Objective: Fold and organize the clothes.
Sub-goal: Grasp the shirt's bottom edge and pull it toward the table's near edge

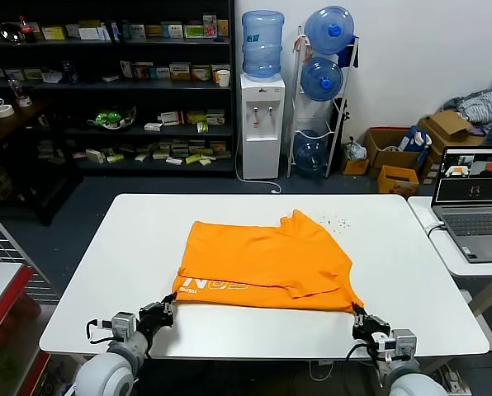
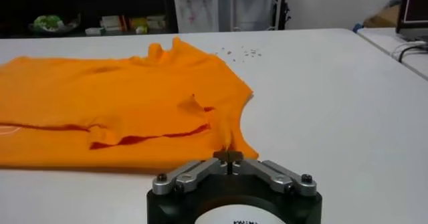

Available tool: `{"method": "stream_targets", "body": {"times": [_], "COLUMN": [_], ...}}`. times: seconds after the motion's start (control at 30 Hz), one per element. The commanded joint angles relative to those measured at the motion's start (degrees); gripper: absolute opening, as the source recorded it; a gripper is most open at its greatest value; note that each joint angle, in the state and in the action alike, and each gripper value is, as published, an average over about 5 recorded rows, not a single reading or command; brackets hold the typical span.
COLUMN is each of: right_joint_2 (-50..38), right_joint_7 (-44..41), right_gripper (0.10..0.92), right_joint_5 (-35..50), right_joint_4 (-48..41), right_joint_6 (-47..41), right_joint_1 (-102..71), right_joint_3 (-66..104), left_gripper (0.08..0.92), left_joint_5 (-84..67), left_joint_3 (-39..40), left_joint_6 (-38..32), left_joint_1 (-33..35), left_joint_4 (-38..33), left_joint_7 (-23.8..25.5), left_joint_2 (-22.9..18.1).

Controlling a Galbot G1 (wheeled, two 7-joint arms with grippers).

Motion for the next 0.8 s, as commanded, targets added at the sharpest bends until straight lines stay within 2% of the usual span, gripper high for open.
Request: {"method": "stream_targets", "body": {"times": [0.03, 0.27, 0.53, 0.67, 0.8], "right_joint_2": [-4.25, -4.23, -4.26, -5.11, -7.17], "right_joint_7": [1.95, 2.79, 3.09, 1.78, 0.39], "right_gripper": [0.124, 0.124, 0.127, 0.198, 0.319], "right_joint_5": [2.01, 1.33, 0.62, -1.28, -0.33], "right_joint_4": [8.84, 11.18, 9.49, 8.65, 8.41], "right_joint_6": [-0.53, -0.83, -0.92, 1.69, 3.54], "right_joint_1": [-12.38, -19.06, -17.49, -11.75, -2.04], "right_joint_3": [2.74, 4.65, 5.11, 5.1, 4.55], "left_gripper": [0.094, 0.094, 0.095, 0.143, 0.254], "left_joint_5": [-3.83, -3.58, -3.34, -2.57, -2.31], "left_joint_3": [-1.33, -1.96, -2.42, -3.02, -6.71], "left_joint_6": [1.16, 2.19, 3.44, 3.81, 3.25], "left_joint_1": [10.7, 18.13, 19.17, 16.8, 13.05], "left_joint_4": [-8.91, -13.22, -14.42, -13.89, -15.04], "left_joint_7": [-3.3, -6.11, -7.21, -7.5, -6.05], "left_joint_2": [4.43, 4.64, 4.67, 4.47, 5.35]}}
